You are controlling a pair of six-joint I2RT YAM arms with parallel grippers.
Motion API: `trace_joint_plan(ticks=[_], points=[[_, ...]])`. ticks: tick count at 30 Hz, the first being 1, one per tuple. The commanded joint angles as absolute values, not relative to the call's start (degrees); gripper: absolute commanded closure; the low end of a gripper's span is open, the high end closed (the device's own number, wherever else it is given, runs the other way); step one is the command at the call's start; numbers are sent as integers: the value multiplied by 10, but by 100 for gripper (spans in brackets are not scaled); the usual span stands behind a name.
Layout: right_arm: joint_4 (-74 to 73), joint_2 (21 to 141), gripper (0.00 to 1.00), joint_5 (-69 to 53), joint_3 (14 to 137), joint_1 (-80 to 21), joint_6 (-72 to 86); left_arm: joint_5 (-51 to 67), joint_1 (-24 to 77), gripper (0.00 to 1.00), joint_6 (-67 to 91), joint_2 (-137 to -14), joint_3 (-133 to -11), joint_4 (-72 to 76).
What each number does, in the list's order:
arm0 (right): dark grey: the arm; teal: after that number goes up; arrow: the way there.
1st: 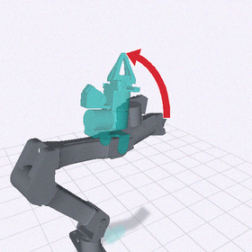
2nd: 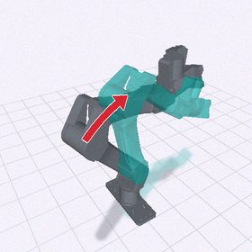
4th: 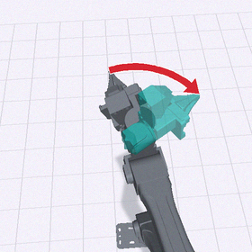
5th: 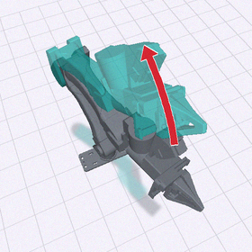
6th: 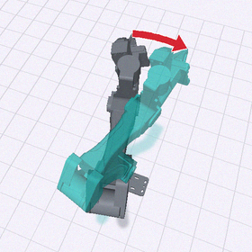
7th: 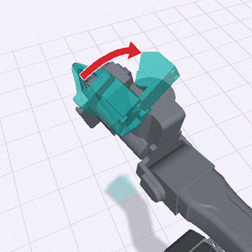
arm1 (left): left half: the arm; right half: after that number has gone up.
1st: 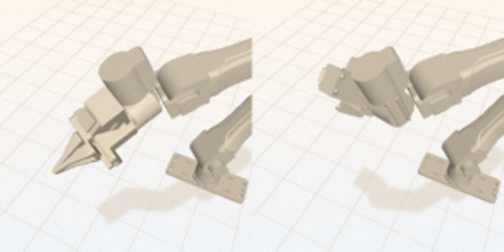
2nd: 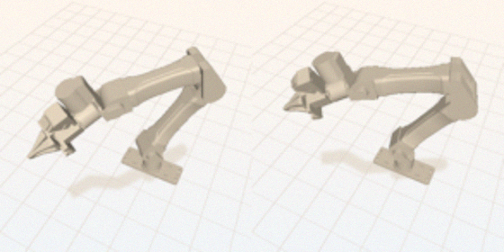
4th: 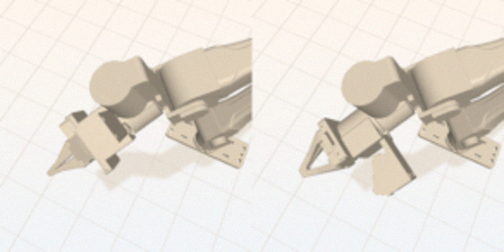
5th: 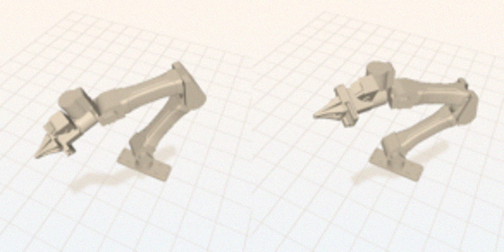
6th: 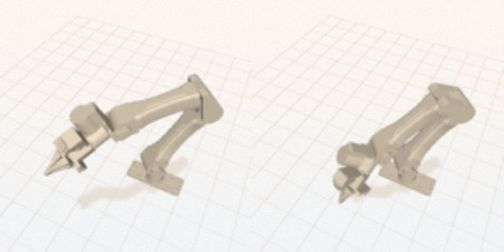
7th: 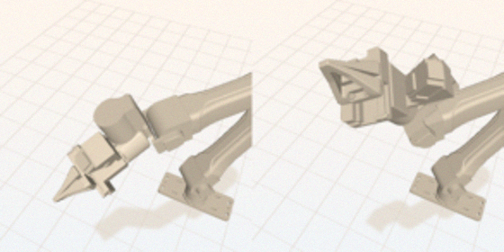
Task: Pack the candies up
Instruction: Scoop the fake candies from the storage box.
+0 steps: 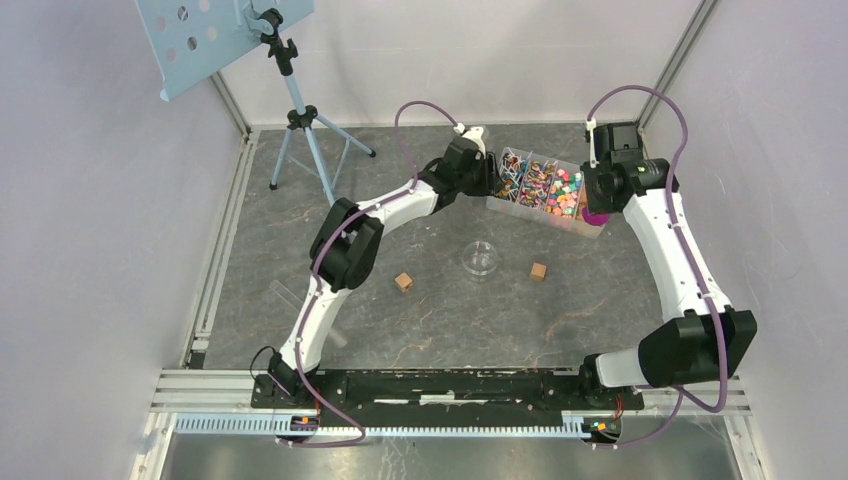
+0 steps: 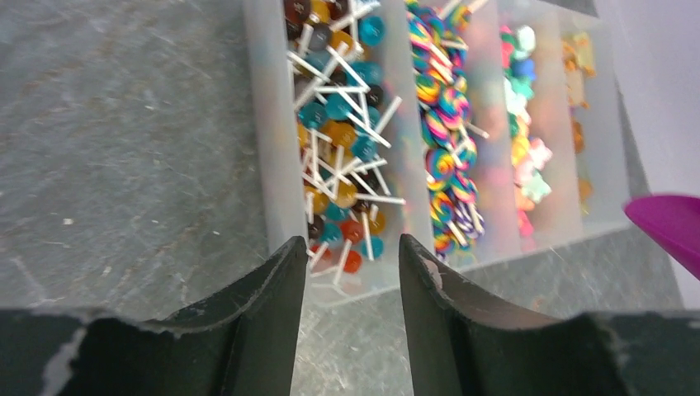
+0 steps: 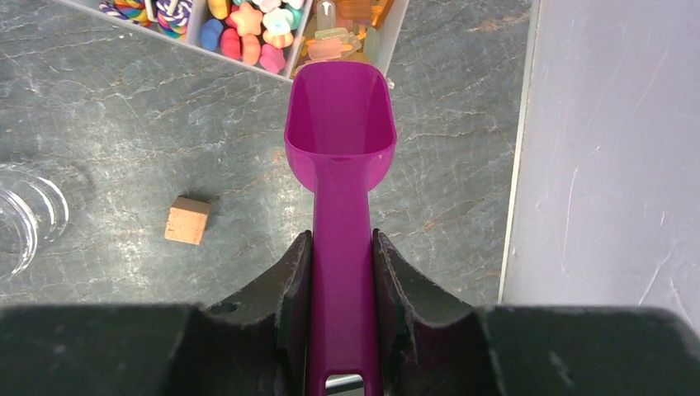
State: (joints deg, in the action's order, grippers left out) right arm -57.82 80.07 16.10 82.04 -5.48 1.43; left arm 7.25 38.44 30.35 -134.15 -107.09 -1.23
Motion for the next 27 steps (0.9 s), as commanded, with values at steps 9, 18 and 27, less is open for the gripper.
trace_joint_plan(ticks=[9,18,27], points=[[-552,773,100,189,796,-52,5,-12,388,51,271,-1390,-1157,-39],[-550,807,100,188,819,-50,17,41,392,62,277,-1411,-1153,-54],[-548,832,100,169,813,-38,8,47,399,89,257,-1398,-1130,-51]])
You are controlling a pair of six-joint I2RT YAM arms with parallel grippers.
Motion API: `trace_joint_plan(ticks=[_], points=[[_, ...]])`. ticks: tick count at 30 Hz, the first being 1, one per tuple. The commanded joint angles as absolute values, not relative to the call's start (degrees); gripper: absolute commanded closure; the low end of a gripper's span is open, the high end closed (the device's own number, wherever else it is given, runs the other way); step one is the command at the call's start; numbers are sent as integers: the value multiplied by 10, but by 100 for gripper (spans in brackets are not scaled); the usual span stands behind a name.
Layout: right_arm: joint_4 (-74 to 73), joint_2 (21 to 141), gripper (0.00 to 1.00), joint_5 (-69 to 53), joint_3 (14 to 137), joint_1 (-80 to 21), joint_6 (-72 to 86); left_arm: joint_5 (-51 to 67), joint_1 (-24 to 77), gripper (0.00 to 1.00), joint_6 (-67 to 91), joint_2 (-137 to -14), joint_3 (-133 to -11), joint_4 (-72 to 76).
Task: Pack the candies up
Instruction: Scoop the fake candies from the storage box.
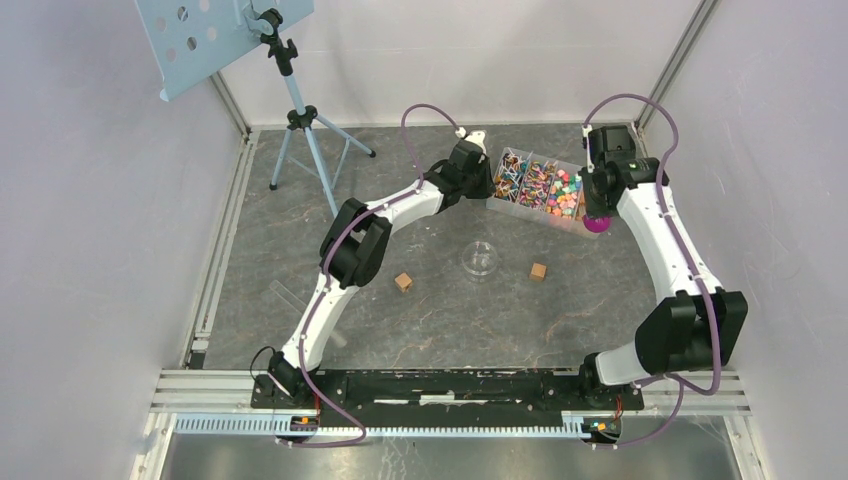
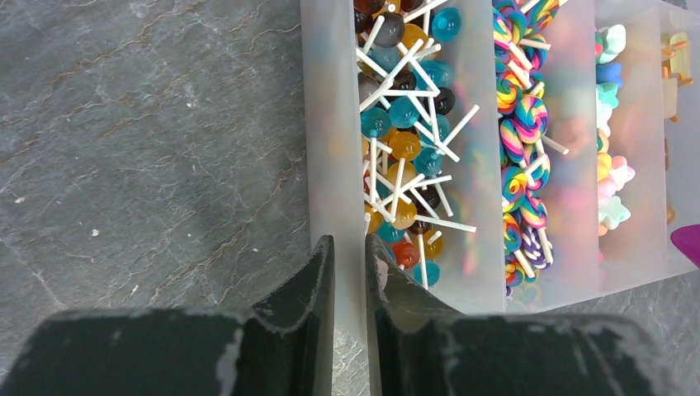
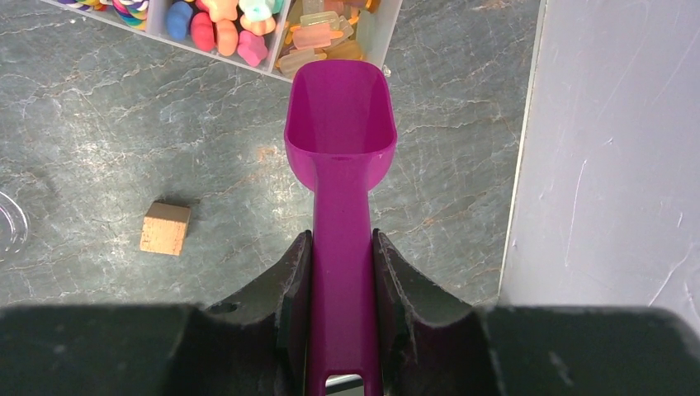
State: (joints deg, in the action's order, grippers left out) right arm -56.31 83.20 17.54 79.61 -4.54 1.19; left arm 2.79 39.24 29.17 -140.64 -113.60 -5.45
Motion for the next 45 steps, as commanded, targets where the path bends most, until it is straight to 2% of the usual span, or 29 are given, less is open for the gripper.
trace_joint_plan(ticks=[1,4,15,31,45], points=[[-545,834,100,168,815,-36,7,49,399,91,256,-1398,-1130,-50],[-542,844,100,168,820,-29,7,50,399,97,251,-1398,-1130,-50],[-516,884,100,146,816,-9,7,56,399,98,240,-1387,-1119,-57],[-420,886,100,153,732,-3,16,83,400,98,270,-1373,-1089,-33],[-287,849,100,144,583,4,37,86,400,98,296,-1364,-1072,-33]])
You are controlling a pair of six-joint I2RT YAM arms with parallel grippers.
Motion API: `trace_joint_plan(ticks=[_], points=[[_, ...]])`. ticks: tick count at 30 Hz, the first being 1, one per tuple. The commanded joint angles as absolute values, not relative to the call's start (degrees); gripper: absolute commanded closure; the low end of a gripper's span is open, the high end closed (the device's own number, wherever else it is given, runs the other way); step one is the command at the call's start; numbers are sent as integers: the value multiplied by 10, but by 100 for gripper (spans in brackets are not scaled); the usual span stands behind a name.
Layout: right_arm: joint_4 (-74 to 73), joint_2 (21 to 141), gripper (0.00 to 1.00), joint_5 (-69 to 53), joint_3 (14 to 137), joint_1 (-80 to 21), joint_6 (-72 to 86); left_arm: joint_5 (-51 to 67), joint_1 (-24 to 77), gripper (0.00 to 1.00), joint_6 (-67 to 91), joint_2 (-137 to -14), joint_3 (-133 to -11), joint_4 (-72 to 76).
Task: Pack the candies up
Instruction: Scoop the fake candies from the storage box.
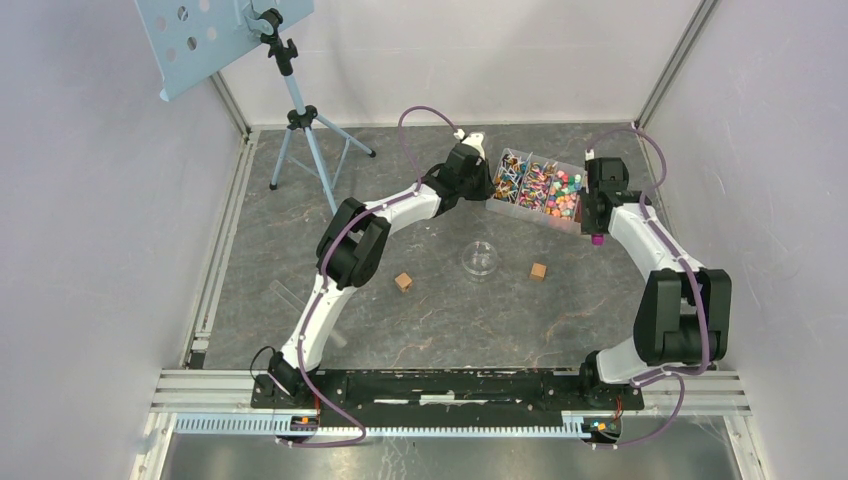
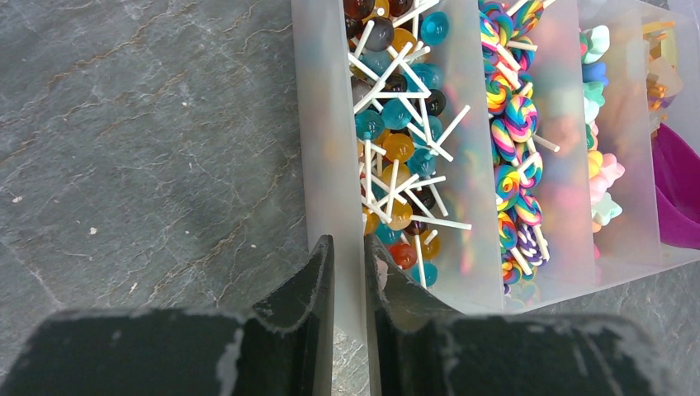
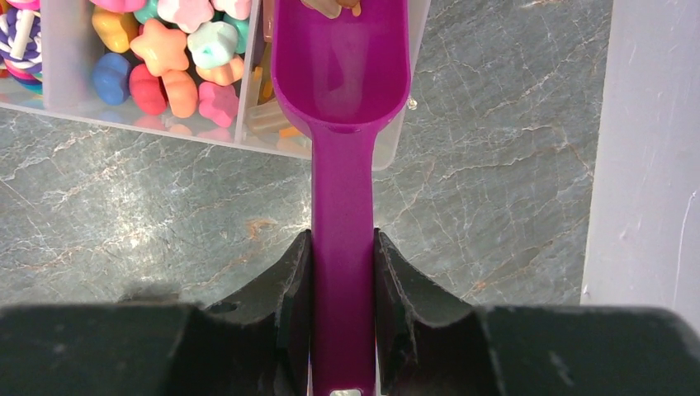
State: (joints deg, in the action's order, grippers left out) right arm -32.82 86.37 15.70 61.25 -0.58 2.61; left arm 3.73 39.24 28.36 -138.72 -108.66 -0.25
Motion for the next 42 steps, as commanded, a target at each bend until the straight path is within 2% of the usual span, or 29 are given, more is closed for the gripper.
trace_joint_plan(ticks=[1,8,15,18,21,28,38,42], points=[[-281,848,100,143,576,13,38,87,400,98,297,-1363,-1072,-33],[-248,832,100,144,540,21,36,85,400,95,304,-1362,-1074,-32],[-228,804,100,129,524,23,15,74,399,76,306,-1356,-1082,-39],[-215,793,100,126,512,23,13,75,399,63,312,-1352,-1084,-39],[-209,783,100,123,503,23,13,70,397,53,312,-1345,-1085,-39],[-191,757,100,125,486,23,5,80,381,38,333,-1329,-1096,-39],[-119,702,100,128,425,23,6,76,371,0,310,-1278,-1088,-80],[-93,682,100,132,394,23,5,70,367,0,300,-1255,-1085,-106]])
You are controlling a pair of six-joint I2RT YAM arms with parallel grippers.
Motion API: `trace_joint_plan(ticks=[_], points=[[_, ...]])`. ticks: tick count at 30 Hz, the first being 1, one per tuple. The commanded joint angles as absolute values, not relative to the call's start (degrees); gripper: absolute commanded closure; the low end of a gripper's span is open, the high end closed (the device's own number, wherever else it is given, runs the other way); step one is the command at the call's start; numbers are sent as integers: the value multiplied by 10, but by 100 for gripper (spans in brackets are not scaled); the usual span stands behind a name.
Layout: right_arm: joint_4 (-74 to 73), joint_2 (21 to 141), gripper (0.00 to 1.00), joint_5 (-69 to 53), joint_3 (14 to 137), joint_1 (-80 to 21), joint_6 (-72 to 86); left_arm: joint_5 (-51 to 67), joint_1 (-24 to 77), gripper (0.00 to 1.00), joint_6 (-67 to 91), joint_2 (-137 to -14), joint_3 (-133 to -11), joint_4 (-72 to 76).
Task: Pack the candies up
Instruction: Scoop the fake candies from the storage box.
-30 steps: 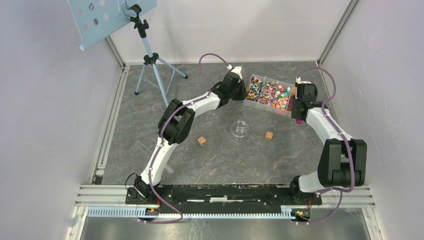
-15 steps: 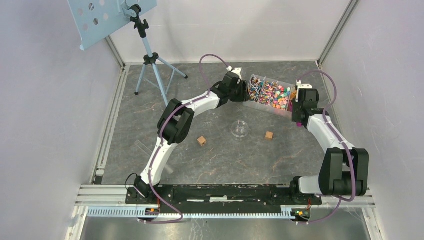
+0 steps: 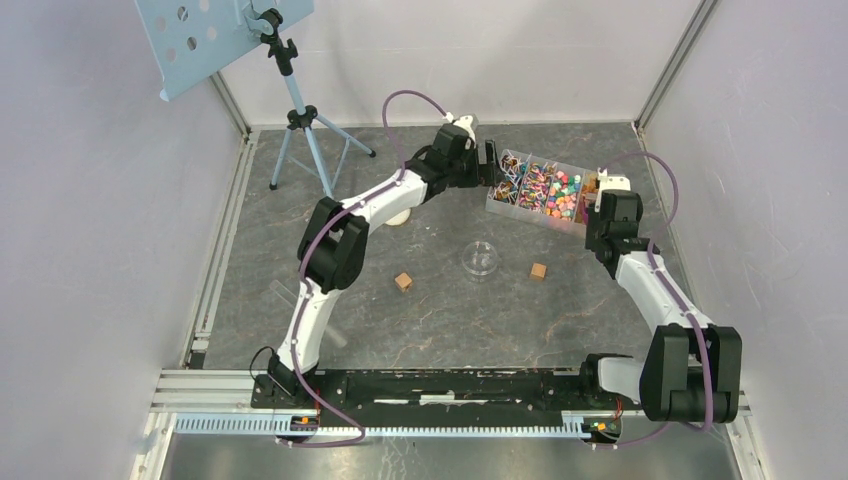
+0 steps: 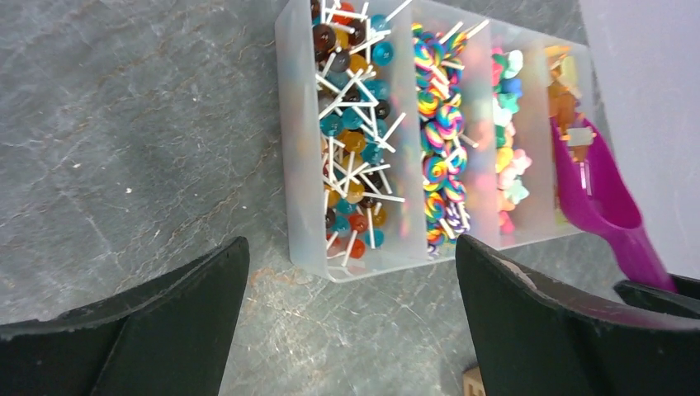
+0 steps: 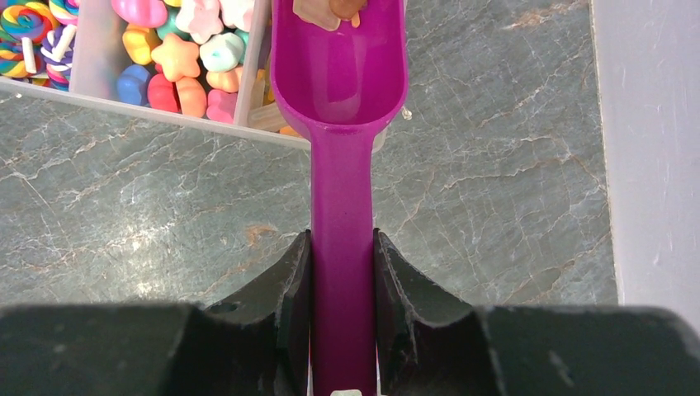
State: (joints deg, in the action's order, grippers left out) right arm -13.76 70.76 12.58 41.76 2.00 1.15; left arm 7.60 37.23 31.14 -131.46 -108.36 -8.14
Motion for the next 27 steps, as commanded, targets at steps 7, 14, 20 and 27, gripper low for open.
trace_joint_plan(ticks=[7,14,20,27], points=[[-76,657,100,125,366,23,5,56,367,0,266,-1206,-1083,-167],[-33,624,100,103,325,23,-18,56,366,0,249,-1136,-1053,-215],[-4,581,100,94,296,23,-32,71,366,0,255,-1065,-1029,-267],[13,537,100,64,305,23,-46,79,366,0,242,-930,-885,-262]])
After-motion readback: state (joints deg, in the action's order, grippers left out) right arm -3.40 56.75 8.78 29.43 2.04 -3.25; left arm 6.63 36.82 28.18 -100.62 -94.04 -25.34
